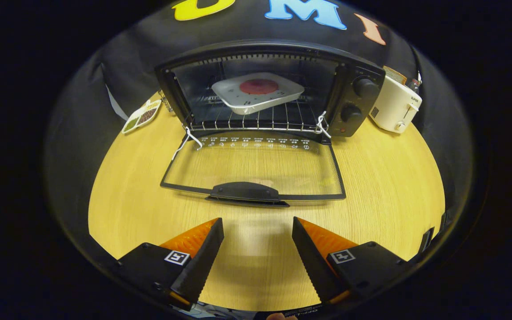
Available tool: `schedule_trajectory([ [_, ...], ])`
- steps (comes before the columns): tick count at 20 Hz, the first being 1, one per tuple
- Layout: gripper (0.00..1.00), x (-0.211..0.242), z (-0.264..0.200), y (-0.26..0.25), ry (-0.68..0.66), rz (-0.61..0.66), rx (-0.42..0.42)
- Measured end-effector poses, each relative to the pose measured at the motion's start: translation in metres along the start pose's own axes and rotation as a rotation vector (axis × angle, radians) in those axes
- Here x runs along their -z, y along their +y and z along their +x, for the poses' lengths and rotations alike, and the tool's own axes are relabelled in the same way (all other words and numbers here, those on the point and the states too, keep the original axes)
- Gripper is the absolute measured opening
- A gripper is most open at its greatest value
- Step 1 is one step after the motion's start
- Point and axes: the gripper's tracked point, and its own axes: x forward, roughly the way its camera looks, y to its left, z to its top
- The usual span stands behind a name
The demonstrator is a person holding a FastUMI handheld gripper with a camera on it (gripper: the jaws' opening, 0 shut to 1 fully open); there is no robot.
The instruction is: Open the toaster oven, put the food inside, and close the toaster oven door.
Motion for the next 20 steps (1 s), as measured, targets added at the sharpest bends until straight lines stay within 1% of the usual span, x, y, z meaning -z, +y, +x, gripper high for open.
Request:
schedule_trajectory([
  [4, 0.98, 0.003, 0.017, -0.001, 0.060, 0.017, 0.032],
  [10, 0.99, -0.004, 0.037, -0.001, 0.089, 0.043, 0.050],
  [11, 0.99, -0.007, 0.039, -0.001, 0.080, 0.066, 0.058],
  [15, 0.98, -0.008, 0.039, 0.000, 0.083, 0.072, 0.068],
  [17, 0.99, -0.009, 0.036, -0.001, 0.088, 0.062, 0.078],
  [20, 0.99, -0.013, 0.026, -0.001, 0.057, 0.040, 0.080],
])
